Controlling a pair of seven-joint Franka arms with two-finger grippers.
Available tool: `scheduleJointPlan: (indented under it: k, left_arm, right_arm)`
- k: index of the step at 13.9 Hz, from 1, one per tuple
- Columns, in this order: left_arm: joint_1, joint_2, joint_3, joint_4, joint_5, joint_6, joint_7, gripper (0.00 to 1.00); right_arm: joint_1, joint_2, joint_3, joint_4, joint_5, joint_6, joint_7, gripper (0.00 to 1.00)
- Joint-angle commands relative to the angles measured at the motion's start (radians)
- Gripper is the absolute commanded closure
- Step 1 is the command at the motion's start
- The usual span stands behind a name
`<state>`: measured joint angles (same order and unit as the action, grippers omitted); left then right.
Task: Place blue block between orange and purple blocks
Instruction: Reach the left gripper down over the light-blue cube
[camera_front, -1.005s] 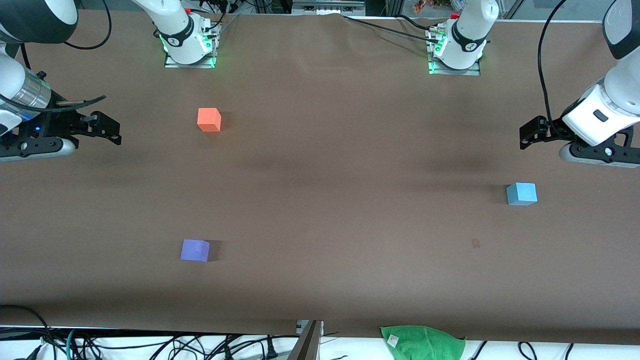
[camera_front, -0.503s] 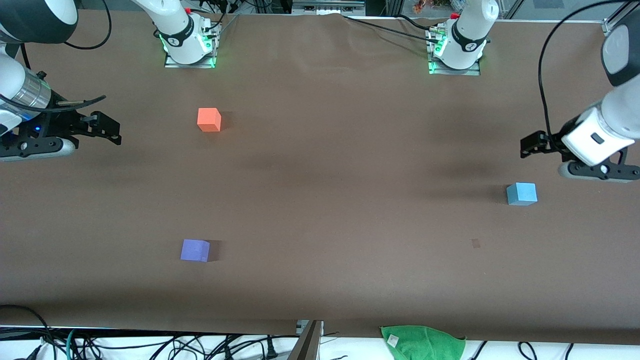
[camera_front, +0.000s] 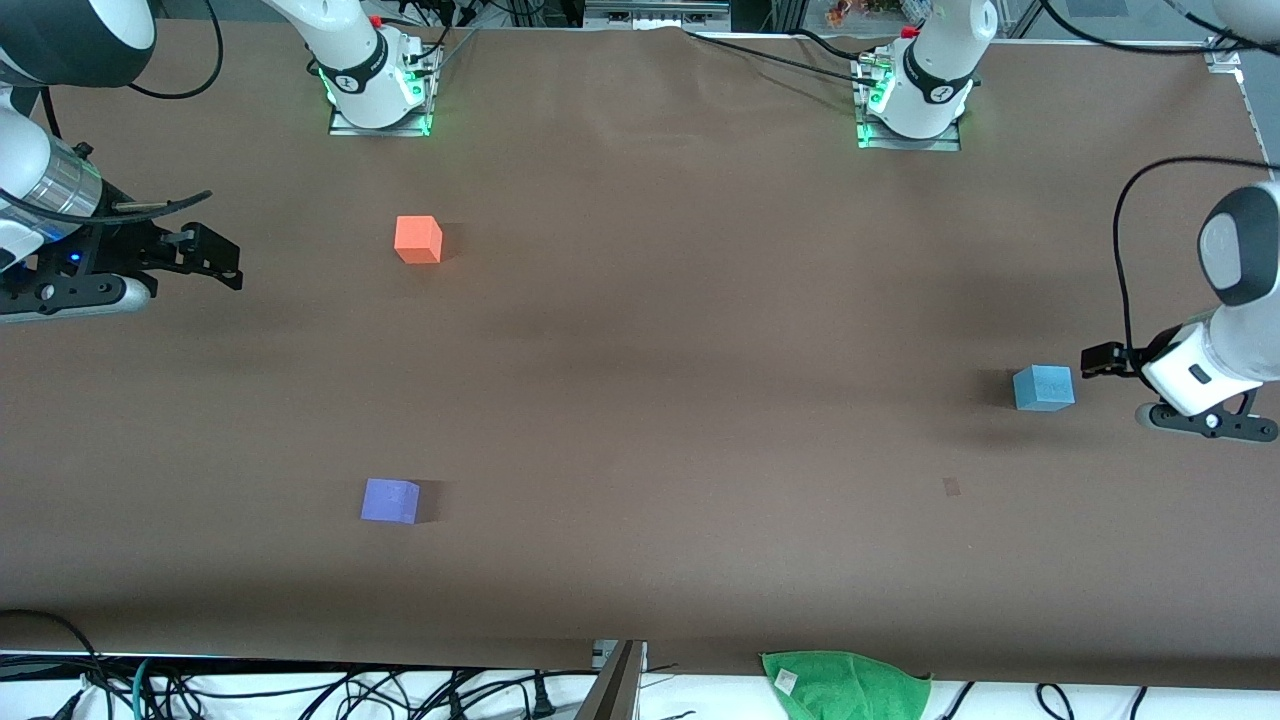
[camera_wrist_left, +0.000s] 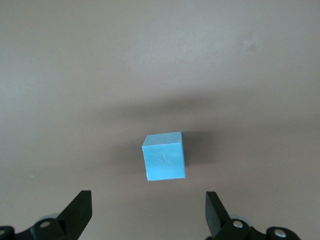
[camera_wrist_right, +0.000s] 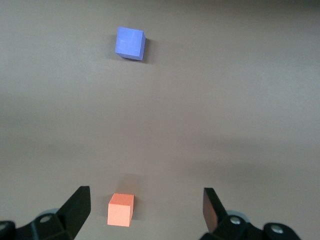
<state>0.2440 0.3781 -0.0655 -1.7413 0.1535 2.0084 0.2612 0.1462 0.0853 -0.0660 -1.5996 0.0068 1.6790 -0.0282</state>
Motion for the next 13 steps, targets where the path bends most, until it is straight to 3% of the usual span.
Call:
scheduleJointPlan:
  k: [1,3,11,12,13]
  left_arm:
    - [0.02,-0.022,-0.01,-0.18,-0.017,0.222,0.024,0.0]
    - [0.04,0.017,-0.011,-0.225,-0.02,0.338,0.017,0.0]
    - [0.055,0.146,-0.014,-0.225,-0.057,0.42,0.013,0.0]
    - [0.055,0.15,-0.014,-0.227,-0.057,0.42,0.012,0.03]
    - [0.057,0.159,-0.014,-0.227,-0.057,0.418,0.013,0.21]
  right_arm:
    - [-0.011,-0.015,0.008,-0.013,0.001,0.001,-0.016,0.01]
    - [-0.011,-0.015,0.009,-0.013,0.001,0.001,-0.016,0.01]
    - [-0.011,-0.015,0.009,-0.013,0.001,0.001,-0.016,0.01]
    - [-0.011,-0.015,0.009,-0.013,0.001,0.001,-0.016,0.01]
    - [-0.011,-0.015,0.009,-0.013,0.001,0.001,-0.016,0.01]
